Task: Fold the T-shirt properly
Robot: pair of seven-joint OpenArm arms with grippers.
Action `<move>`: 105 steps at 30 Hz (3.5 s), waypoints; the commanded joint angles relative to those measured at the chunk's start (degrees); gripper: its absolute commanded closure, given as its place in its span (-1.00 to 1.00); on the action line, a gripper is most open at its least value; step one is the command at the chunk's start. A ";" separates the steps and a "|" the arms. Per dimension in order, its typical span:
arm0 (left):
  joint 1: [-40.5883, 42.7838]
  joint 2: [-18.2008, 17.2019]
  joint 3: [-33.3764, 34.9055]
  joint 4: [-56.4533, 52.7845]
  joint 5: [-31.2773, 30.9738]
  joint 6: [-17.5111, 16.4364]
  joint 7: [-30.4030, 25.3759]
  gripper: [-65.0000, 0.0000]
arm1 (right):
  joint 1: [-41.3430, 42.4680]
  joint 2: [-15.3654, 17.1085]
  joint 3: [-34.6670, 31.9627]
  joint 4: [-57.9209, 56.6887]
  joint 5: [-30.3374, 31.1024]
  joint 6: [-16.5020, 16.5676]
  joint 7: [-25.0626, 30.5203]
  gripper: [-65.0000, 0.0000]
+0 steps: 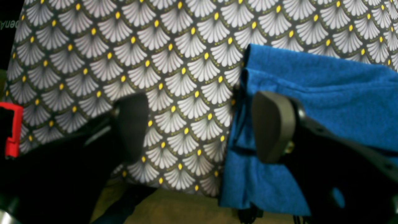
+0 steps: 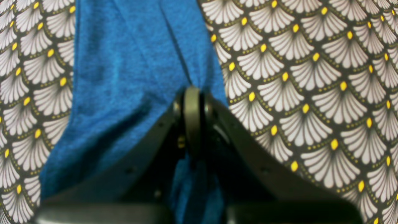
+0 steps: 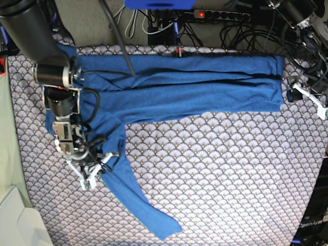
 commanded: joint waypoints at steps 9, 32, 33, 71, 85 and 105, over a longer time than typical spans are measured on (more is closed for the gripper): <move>-0.58 -1.25 -0.18 0.47 -0.42 -0.20 -0.99 -0.56 | -7.42 0.42 0.13 22.82 0.46 5.45 -7.48 1.00; -0.76 -1.34 -0.18 0.47 -0.86 -0.37 -1.08 -0.56 | -41.01 -4.24 -3.91 80.66 0.55 5.45 -22.33 1.00; -0.76 -1.34 -0.18 0.47 -0.86 -0.37 -1.08 -0.56 | -42.59 -4.68 -3.91 81.98 0.55 5.45 -22.33 1.00; -0.67 -1.34 -0.18 1.00 -0.95 -0.46 -0.73 -0.56 | -59.56 -11.45 -22.46 89.46 0.19 5.36 -22.33 1.00; -0.67 -1.34 -0.18 1.00 -0.95 -0.46 -0.64 -0.56 | -62.63 -11.18 -23.87 89.37 0.28 5.36 -22.25 1.00; -0.76 -1.34 -0.18 1.09 -0.95 -0.46 -0.55 -0.56 | -62.72 -9.25 -29.85 85.15 0.28 5.36 -22.25 1.00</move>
